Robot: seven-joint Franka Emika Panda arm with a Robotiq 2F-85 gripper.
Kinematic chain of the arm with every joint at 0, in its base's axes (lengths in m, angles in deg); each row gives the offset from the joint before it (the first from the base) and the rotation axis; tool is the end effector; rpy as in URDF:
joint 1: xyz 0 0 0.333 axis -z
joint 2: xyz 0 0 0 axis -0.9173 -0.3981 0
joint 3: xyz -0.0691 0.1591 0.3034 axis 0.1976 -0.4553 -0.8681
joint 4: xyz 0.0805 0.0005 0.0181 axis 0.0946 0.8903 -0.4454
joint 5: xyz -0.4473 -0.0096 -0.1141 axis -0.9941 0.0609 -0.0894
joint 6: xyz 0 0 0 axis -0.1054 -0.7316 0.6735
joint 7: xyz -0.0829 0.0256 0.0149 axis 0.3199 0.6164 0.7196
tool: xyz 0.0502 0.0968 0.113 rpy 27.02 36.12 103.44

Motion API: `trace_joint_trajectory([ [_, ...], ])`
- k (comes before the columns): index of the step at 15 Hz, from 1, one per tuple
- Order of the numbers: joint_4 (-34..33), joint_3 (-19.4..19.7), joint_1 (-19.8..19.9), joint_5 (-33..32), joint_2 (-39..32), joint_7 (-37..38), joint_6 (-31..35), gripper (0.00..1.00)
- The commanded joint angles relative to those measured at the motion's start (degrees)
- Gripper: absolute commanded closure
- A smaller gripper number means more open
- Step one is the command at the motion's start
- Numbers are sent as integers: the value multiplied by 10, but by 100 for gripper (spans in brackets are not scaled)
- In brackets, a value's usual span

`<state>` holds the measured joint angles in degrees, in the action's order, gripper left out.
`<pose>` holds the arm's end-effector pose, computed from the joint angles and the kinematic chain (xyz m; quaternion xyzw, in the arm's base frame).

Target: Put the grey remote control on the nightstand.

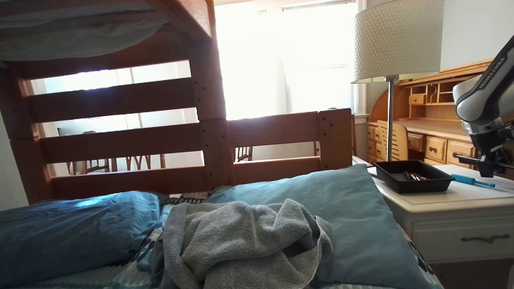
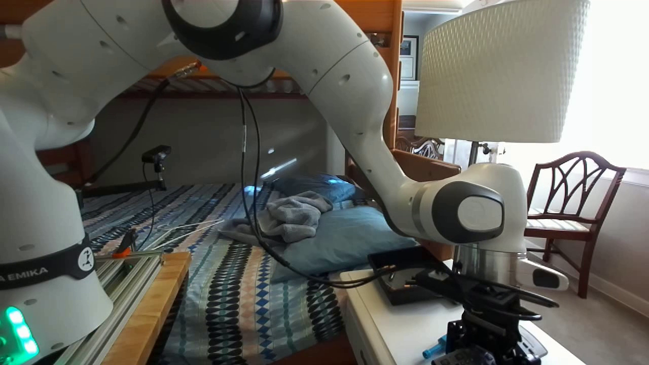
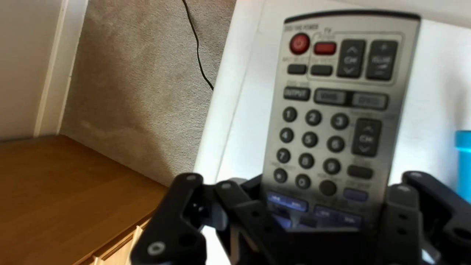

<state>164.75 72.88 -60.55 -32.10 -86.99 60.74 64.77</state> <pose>0.7419 -0.2028 0.0006 0.9800 0.1041 -0.0842 0.1469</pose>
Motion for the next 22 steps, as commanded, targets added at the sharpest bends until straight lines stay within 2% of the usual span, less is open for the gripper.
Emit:
trace_joint_trajectory([
  [1,-39,7,-5,-3,-22,18,-20,100],
  [8,-72,0,0,19,-46,70,-6,100],
  [18,-116,-8,3,35,-75,97,-3,100],
  [19,-118,-8,3,35,-77,99,-4,75],
  [20,-122,-8,3,36,-79,101,-4,74],
  [22,-129,-8,4,38,-83,101,-6,63],
])
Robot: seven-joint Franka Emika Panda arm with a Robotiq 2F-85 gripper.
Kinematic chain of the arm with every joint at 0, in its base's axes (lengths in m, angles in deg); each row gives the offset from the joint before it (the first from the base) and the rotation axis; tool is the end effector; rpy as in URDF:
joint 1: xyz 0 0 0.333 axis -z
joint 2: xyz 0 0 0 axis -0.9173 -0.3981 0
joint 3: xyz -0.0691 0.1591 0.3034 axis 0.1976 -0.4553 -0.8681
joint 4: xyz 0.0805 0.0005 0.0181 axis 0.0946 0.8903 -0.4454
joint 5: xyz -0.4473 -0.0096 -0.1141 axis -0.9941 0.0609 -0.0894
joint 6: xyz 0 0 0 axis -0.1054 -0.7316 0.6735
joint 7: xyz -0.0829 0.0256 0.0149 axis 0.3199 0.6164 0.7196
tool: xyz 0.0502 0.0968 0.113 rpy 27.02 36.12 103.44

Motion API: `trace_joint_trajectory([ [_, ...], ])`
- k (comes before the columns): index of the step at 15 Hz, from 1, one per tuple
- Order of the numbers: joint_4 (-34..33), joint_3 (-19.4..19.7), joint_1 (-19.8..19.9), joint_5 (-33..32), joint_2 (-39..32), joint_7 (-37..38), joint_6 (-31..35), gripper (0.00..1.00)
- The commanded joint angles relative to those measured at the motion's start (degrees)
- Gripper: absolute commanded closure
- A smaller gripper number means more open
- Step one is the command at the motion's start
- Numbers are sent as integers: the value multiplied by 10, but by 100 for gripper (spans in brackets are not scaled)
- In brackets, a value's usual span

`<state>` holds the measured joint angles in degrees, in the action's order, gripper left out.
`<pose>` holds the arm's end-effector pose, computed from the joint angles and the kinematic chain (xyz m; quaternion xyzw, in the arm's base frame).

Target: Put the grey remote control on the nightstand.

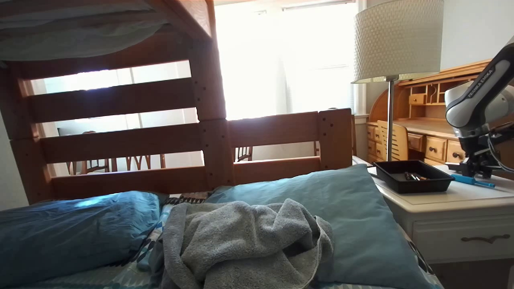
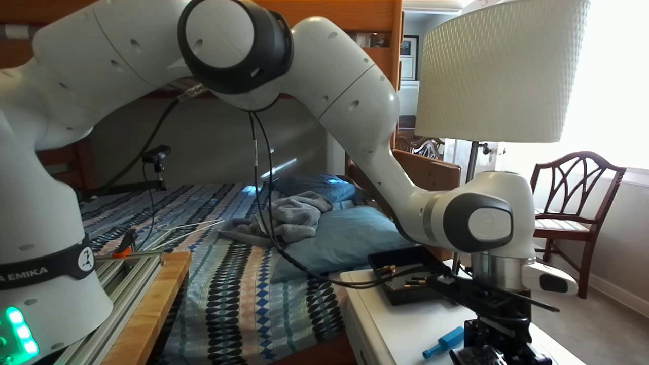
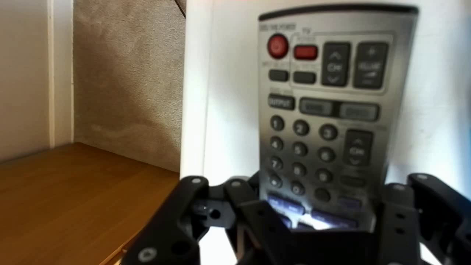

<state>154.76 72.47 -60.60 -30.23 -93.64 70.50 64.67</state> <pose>0.7818 -0.1956 -0.0148 0.9876 0.0175 -0.0412 0.1503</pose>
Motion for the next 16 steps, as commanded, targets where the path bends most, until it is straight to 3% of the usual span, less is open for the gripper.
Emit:
trace_joint_trajectory([
  [1,-31,-5,4,20,-18,4,-5,55],
  [7,-41,-5,5,20,-18,3,-6,12],
  [9,-40,-6,6,20,-16,2,-5,4],
  [11,-40,-6,5,20,-15,2,-3,0],
  [16,-31,-9,8,23,-5,0,8,0],
])
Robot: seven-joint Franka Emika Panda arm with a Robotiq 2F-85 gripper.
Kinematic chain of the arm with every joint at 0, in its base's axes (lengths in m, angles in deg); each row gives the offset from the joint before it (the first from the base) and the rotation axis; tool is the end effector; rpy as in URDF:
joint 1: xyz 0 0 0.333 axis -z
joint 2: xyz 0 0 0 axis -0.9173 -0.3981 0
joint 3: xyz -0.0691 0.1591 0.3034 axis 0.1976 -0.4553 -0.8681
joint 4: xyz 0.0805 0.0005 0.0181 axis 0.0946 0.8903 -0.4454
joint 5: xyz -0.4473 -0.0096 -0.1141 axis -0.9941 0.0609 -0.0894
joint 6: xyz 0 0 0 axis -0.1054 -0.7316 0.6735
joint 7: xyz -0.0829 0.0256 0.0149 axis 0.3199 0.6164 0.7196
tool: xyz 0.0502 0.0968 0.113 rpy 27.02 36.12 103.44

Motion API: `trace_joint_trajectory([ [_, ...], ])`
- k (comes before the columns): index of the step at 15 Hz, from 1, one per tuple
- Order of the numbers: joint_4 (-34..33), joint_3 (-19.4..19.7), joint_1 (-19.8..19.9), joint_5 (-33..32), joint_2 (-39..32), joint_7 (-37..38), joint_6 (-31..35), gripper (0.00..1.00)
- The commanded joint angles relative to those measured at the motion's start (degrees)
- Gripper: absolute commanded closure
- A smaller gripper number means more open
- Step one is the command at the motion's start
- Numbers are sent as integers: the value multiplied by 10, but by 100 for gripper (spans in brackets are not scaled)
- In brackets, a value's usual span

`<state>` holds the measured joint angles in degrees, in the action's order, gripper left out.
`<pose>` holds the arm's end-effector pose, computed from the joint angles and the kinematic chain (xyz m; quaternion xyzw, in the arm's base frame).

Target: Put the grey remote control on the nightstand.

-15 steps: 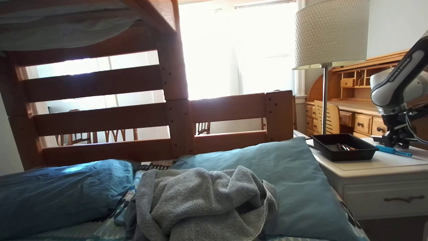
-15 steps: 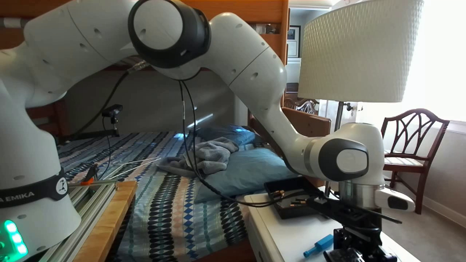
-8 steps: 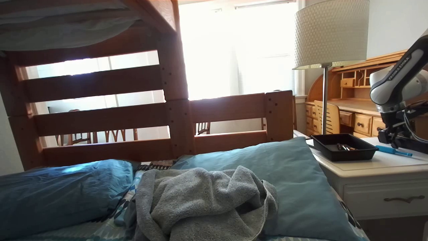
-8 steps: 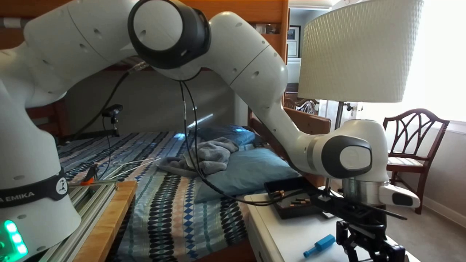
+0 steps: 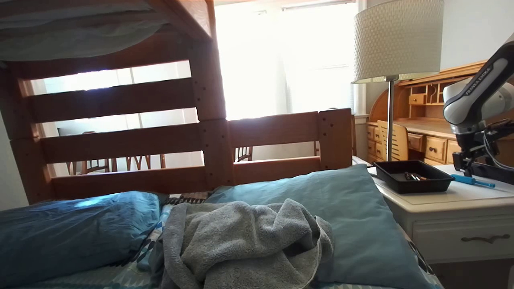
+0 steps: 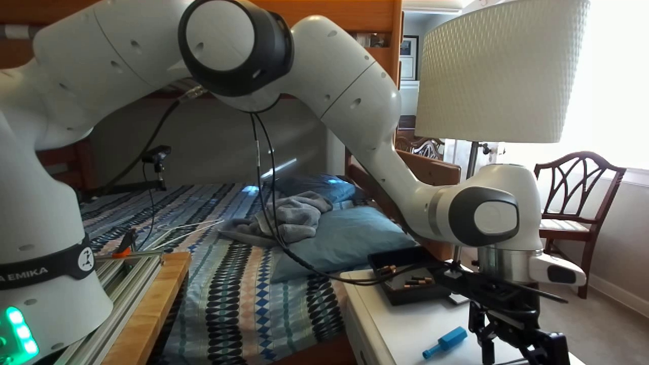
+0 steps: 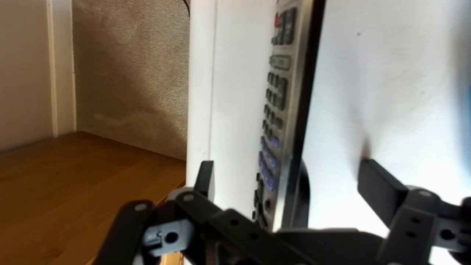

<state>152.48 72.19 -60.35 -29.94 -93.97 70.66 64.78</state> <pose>0.7970 -0.1959 -0.0017 0.9884 0.0134 -0.0229 0.1498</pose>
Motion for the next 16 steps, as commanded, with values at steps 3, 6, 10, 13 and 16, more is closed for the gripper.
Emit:
trace_joint_trajectory([
  [3,8,-6,7,22,12,-1,25,0],
  [6,24,-4,8,21,25,2,52,0],
  [10,52,-13,20,38,51,1,101,0],
  [13,75,-6,23,51,72,14,144,0],
  [16,99,1,25,58,90,30,178,28],
])
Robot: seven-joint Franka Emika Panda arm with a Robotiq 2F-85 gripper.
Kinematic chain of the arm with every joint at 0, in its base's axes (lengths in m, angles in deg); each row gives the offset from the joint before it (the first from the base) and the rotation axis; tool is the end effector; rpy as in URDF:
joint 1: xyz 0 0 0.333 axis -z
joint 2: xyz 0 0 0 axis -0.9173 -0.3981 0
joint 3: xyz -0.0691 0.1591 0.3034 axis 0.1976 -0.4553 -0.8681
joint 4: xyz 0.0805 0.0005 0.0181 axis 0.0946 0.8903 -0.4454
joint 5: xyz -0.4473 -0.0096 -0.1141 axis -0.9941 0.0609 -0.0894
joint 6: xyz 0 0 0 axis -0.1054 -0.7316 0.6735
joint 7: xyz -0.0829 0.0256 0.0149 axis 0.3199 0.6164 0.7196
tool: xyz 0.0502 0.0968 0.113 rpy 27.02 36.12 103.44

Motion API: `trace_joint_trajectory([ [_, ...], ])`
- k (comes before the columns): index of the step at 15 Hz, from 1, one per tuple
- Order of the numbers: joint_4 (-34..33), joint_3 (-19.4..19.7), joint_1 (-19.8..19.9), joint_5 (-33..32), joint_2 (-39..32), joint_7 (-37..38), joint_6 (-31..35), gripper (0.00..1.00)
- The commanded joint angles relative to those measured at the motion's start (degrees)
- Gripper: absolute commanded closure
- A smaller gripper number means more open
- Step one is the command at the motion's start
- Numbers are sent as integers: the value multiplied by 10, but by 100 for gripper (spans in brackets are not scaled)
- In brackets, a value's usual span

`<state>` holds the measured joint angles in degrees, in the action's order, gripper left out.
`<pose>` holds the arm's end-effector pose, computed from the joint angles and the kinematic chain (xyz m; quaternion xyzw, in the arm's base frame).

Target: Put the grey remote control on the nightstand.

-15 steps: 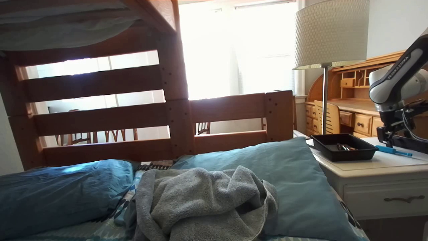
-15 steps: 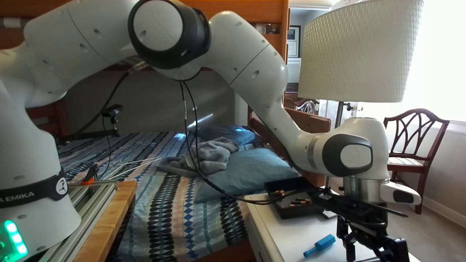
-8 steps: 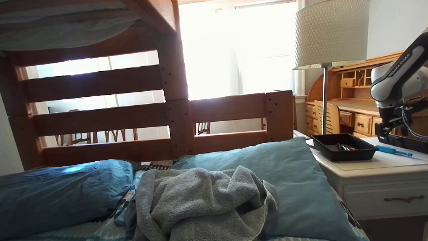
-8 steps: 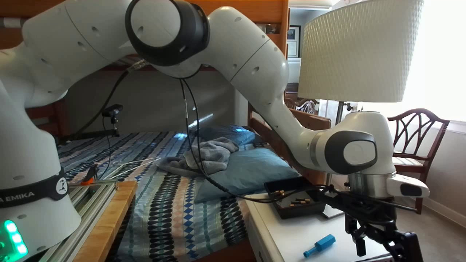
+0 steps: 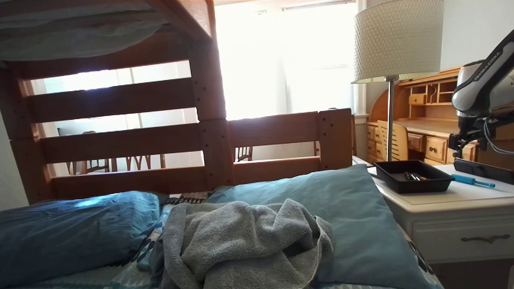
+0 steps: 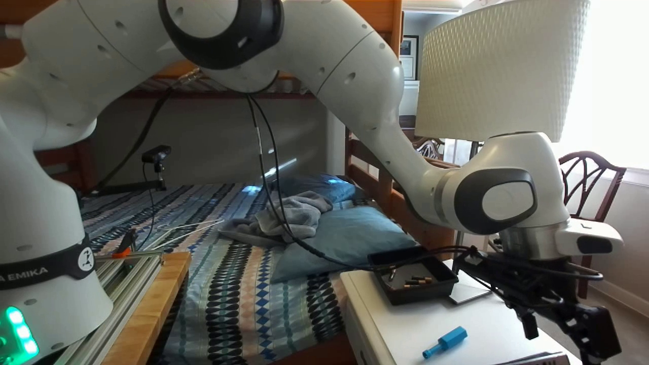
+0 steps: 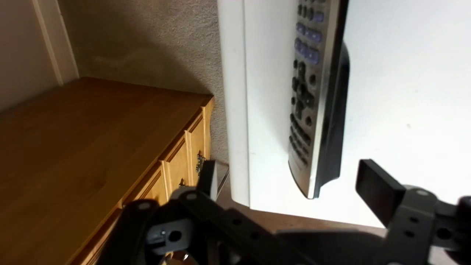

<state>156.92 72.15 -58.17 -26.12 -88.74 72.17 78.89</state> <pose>0.8218 -0.2213 0.0601 0.9851 -0.0321 0.1089 0.1293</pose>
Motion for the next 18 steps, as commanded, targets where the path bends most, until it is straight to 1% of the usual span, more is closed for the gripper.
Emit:
trace_joint_trajectory([
  [1,62,8,1,19,42,22,47,34],
  [5,96,40,-10,17,59,71,82,64],
  [6,100,46,-12,16,58,78,84,70],
  [10,117,49,-17,15,62,82,80,98],
  [12,122,43,-18,15,61,75,78,100],
  [18,124,28,-19,18,56,64,70,100],
])
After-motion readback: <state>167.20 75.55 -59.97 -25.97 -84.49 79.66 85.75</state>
